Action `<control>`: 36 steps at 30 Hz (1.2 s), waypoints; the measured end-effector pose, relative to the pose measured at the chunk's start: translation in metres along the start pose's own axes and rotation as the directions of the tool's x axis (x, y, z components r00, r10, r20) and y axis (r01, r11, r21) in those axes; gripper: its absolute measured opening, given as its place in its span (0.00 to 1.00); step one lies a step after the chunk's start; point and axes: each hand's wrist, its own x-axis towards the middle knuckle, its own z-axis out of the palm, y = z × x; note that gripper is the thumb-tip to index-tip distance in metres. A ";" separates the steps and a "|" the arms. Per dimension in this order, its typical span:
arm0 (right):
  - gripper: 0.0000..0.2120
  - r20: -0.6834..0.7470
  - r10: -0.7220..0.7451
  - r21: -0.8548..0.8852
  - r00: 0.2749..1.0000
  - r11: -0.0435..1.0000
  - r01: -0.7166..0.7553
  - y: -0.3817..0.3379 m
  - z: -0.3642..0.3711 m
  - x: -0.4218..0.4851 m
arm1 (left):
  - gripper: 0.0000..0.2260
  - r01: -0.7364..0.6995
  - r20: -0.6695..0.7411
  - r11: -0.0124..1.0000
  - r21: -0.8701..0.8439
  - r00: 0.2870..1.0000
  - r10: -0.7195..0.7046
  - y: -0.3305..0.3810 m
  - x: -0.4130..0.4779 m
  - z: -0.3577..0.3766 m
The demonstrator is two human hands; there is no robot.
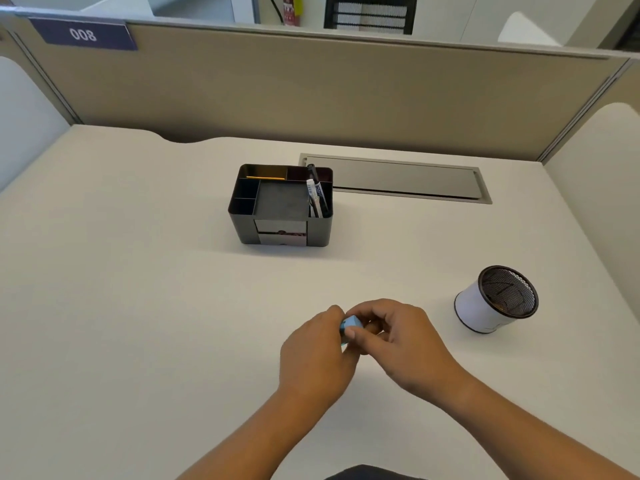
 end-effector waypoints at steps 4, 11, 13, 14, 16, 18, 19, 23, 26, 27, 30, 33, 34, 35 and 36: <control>0.06 0.008 -0.192 -0.194 0.981 0.962 0.190 -0.009 -0.001 -0.009 | 0.06 0.002 0.016 1.000 0.026 1.000 -0.003 0.003 -0.003 -0.011; 0.14 0.031 -0.395 -0.285 0.918 0.877 0.387 -0.019 -0.003 -0.019 | 0.05 -0.044 0.045 0.999 -0.016 0.998 0.045 0.006 -0.012 -0.028; 0.15 0.026 -0.418 -0.288 0.908 0.867 0.407 -0.021 -0.004 -0.021 | 0.05 -0.064 0.045 0.997 -0.034 0.997 0.066 0.007 -0.014 -0.030; 0.15 0.023 -0.426 -0.288 0.904 0.863 0.414 -0.021 -0.005 -0.022 | 0.05 -0.073 0.044 0.997 -0.040 0.996 0.075 0.008 -0.014 -0.031; 0.15 0.016 -0.443 -0.292 0.897 0.855 0.427 -0.022 -0.006 -0.024 | 0.04 -0.085 0.036 0.995 -0.061 0.996 0.088 0.010 -0.015 -0.031; 0.15 0.013 -0.457 -0.304 0.889 0.846 0.439 -0.022 -0.008 -0.026 | 0.04 -0.094 0.030 0.992 -0.080 0.995 0.097 0.011 -0.017 -0.031; 0.15 0.011 -0.463 -0.309 0.886 0.841 0.443 -0.021 -0.008 -0.027 | 0.04 -0.095 0.031 0.992 -0.086 0.995 0.098 0.012 -0.017 -0.031; 0.14 -0.040 -0.449 -0.284 0.893 0.862 0.421 -0.021 -0.007 -0.034 | 0.04 -0.114 0.026 0.991 -0.068 0.993 0.116 0.015 -0.020 -0.032; 0.13 -0.090 -0.371 -0.365 0.924 0.876 0.316 -0.026 -0.005 -0.039 | 0.10 -0.084 0.000 0.995 -0.045 0.996 0.084 0.021 -0.023 -0.031; 0.15 -0.103 -0.351 -0.451 0.931 0.850 0.271 -0.027 -0.002 -0.040 | 0.12 -0.067 -0.008 0.997 -0.035 0.998 0.067 0.024 -0.024 -0.031; 0.20 -0.186 -0.347 -0.619 0.919 0.768 0.165 -0.033 0.006 -0.040 | 0.12 -0.058 -0.014 0.998 -0.005 0.998 0.058 0.032 -0.025 -0.032; 0.25 -0.239 -0.342 -0.676 0.909 0.730 0.097 -0.041 0.009 -0.033 | 0.15 -0.080 0.015 0.997 0.006 0.997 0.080 0.038 -0.025 -0.037; 0.25 -0.245 -0.356 -0.681 0.902 0.725 0.101 -0.042 0.008 -0.031 | 0.15 -0.086 0.023 0.996 0.000 0.996 0.086 0.041 -0.026 -0.039; 0.24 -0.249 -0.381 -0.682 0.890 0.722 0.118 -0.043 0.007 -0.029 | 0.14 -0.093 0.030 0.996 -0.015 0.995 0.094 0.043 -0.026 -0.041; 0.22 -0.250 -0.412 -0.681 0.876 0.718 0.143 -0.045 0.005 -0.028 | 0.12 -0.104 0.036 0.994 -0.038 0.994 0.105 0.045 -0.026 -0.043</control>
